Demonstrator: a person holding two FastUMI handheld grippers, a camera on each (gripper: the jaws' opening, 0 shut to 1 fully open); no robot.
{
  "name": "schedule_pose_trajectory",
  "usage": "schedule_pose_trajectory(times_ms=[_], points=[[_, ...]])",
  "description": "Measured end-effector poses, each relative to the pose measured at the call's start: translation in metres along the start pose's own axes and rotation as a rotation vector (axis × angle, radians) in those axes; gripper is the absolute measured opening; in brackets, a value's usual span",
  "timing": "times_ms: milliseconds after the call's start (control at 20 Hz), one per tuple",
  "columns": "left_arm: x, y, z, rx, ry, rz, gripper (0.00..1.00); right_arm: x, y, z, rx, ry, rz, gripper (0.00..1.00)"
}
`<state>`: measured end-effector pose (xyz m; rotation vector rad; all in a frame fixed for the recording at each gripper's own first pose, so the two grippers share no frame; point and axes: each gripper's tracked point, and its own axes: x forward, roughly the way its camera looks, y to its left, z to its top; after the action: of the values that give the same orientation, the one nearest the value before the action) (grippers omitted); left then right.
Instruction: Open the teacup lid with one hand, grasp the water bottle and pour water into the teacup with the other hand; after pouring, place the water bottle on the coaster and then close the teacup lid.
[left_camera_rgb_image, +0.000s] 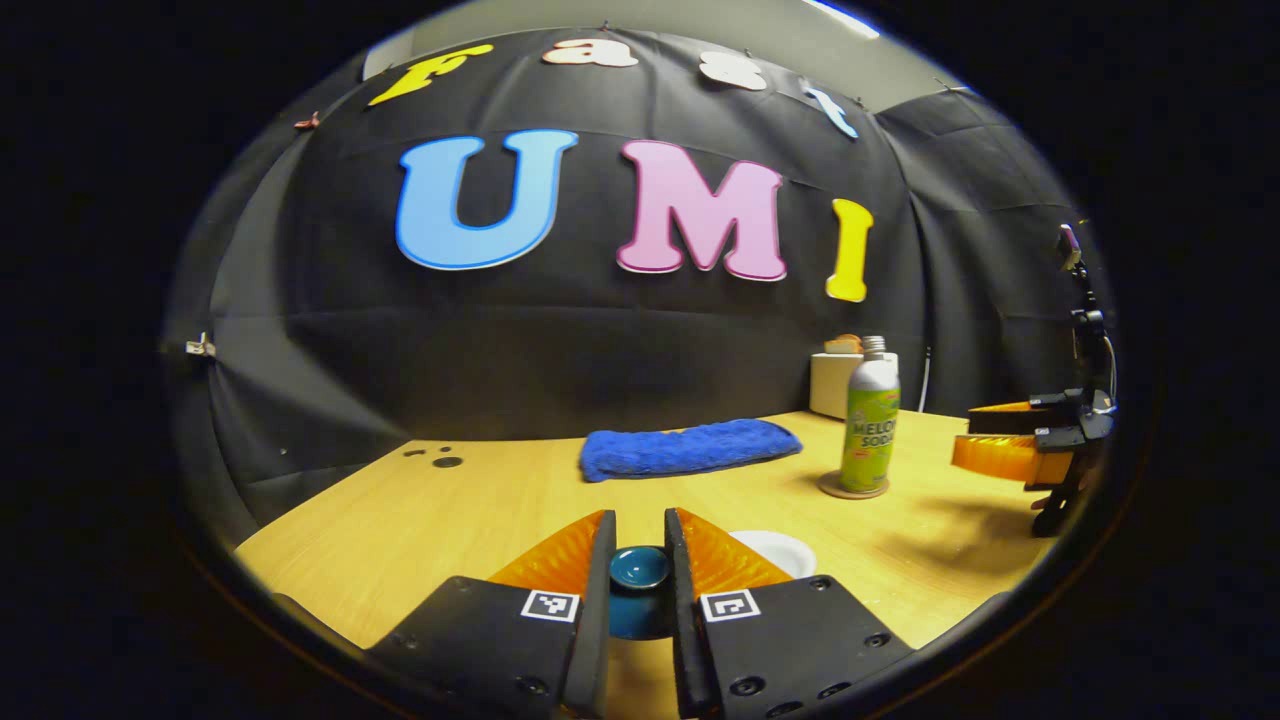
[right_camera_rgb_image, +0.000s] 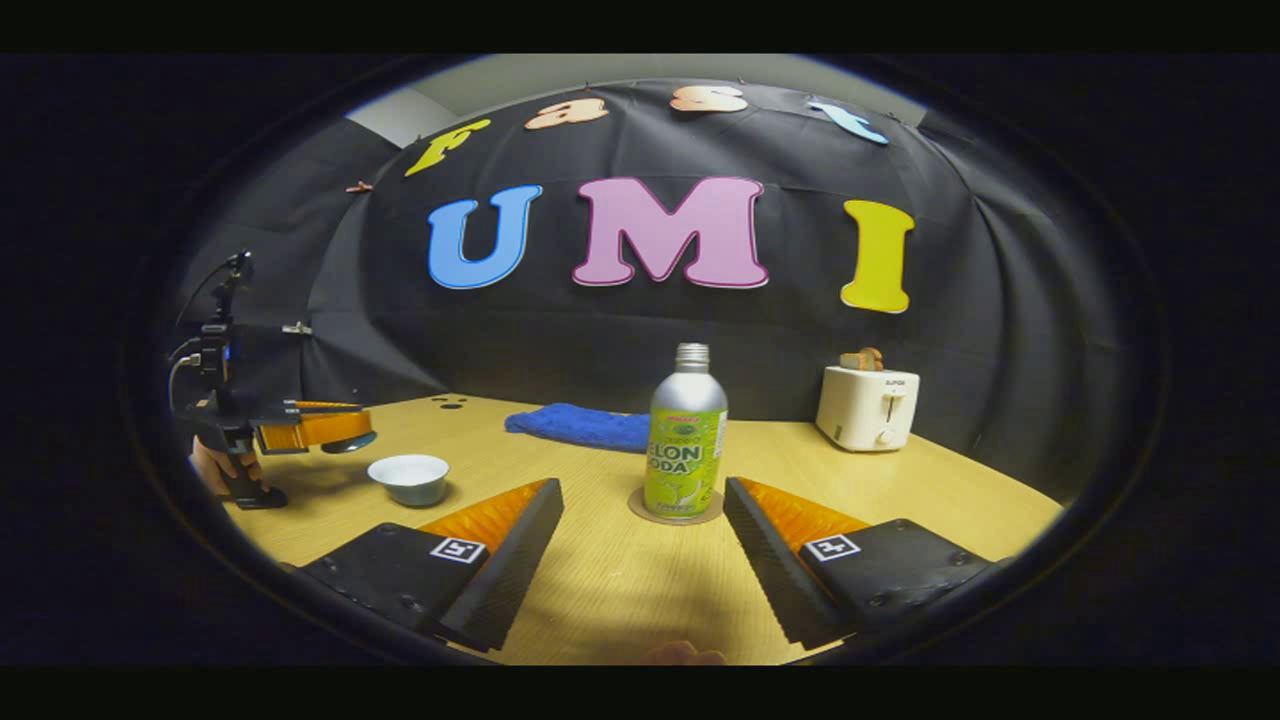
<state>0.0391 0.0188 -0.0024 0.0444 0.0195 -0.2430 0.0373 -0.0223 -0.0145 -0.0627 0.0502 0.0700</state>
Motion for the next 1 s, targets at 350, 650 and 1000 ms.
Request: schedule_pose_trajectory(times_ms=[350, 650, 1000], points=[[0.029, -0.036, -0.009, 0.01, 0.055, -0.079, 0.31, 0.005, -0.006, 0.008, 0.085, -0.048, -0.009, 0.98], [0.037, -0.047, -0.012, 0.009, 0.085, -0.107, 0.3, 0.008, -0.021, 0.007, 0.06, -0.055, -0.086, 0.99], [0.042, -0.051, -0.02, 0.06, 0.133, -0.095, 0.31, 0.007, -0.019, 0.008, 0.061, -0.054, -0.086, 0.99]])
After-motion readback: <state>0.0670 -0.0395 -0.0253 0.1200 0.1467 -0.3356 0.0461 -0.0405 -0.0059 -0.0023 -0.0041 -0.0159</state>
